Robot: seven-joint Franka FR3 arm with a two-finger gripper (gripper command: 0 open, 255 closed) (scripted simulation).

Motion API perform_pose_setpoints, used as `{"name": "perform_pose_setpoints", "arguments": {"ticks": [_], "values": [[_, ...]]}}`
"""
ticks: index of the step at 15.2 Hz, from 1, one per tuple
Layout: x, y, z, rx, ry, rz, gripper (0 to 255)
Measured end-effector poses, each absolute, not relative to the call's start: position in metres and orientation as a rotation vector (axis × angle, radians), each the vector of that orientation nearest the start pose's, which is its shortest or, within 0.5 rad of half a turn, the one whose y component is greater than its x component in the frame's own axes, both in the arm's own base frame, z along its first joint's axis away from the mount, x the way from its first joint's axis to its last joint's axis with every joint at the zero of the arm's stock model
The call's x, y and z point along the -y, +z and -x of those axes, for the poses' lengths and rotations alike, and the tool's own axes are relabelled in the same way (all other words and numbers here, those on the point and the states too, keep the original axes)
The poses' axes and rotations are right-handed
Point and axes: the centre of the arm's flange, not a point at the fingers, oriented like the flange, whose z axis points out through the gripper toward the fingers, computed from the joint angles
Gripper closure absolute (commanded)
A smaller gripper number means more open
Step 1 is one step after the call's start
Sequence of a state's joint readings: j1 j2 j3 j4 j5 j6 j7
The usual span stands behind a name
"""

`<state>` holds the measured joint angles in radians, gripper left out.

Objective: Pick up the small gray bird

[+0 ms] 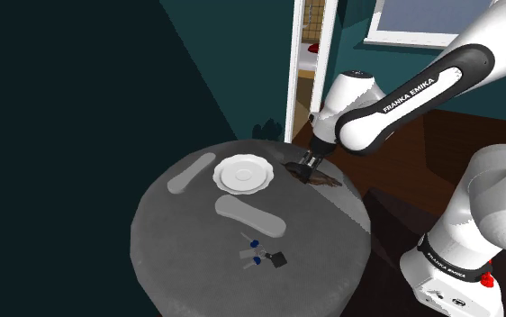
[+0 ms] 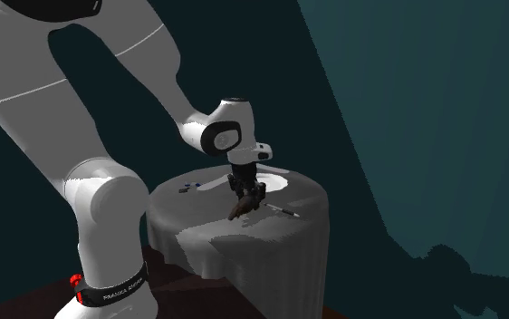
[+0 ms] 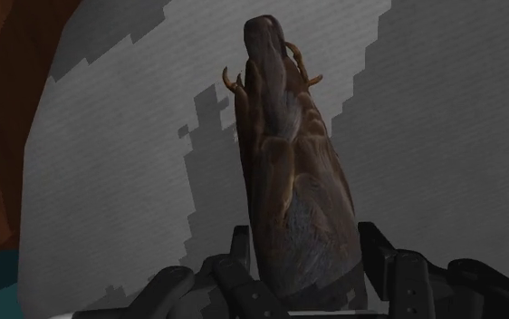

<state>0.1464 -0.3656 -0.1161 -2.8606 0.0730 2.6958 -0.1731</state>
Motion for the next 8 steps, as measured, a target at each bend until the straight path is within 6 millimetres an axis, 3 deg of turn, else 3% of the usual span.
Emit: {"name": "perform_pose_setpoints", "arguments": {"ticks": [4,8], "values": [[-0.012,0.313,-0.369,0.220,-0.310,3.052,255],[-0.013,0.328,-0.369,0.221,-0.310,3.052,255]]}}
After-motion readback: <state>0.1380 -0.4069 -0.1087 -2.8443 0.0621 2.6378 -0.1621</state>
